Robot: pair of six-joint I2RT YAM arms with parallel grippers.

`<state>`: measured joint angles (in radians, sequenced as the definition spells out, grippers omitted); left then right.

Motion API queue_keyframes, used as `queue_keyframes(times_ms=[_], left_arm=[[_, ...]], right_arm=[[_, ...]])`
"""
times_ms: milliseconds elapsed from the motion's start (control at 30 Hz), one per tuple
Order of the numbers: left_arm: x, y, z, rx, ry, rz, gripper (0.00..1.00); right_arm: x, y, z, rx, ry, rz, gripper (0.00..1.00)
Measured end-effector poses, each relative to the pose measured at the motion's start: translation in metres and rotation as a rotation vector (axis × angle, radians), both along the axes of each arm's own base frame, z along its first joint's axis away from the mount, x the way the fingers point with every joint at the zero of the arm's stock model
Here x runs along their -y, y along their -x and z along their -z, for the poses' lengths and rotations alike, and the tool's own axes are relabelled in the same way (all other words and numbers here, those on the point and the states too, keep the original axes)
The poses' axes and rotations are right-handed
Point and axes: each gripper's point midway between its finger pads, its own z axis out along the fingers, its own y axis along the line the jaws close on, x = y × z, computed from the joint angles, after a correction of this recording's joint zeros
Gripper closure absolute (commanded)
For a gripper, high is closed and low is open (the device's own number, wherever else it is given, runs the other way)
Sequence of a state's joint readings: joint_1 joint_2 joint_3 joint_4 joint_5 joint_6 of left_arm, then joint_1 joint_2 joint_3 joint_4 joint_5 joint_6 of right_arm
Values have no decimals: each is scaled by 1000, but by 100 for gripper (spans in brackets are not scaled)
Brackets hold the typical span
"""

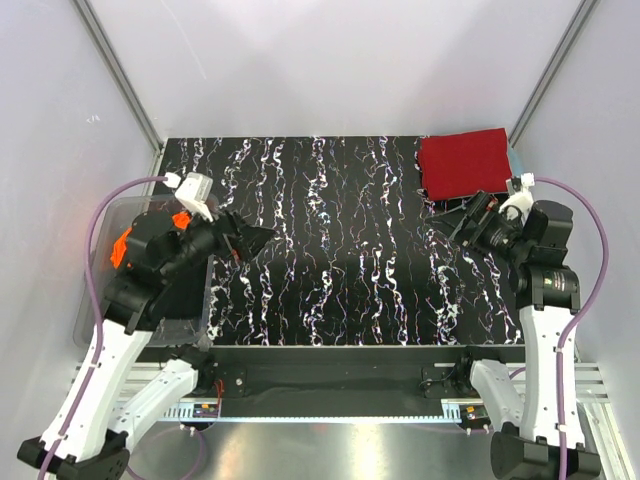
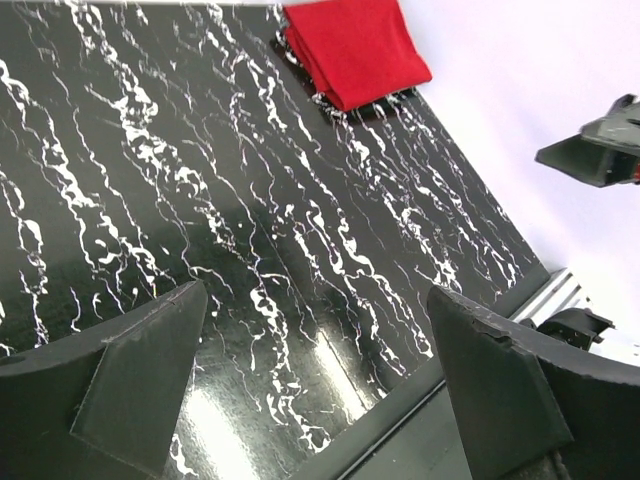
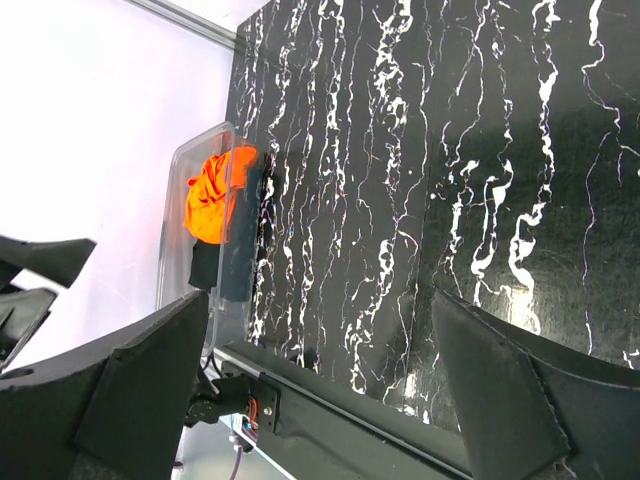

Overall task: Fold and stack the t-shirts
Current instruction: Reset both grippers

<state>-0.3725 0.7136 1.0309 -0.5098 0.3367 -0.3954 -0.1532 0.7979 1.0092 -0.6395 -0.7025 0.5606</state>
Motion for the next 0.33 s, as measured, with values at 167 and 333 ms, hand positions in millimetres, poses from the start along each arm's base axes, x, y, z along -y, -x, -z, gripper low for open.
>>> queue_keyframes(times_ms=[167,333], left_arm=[[3,-6,10,-43,-11,-2,1],[3,-8,12,-55,-21,0,1]], right_arm=[[0,4,-4,26,12,-3,0],[0,3,-4,30,18,-3,0]])
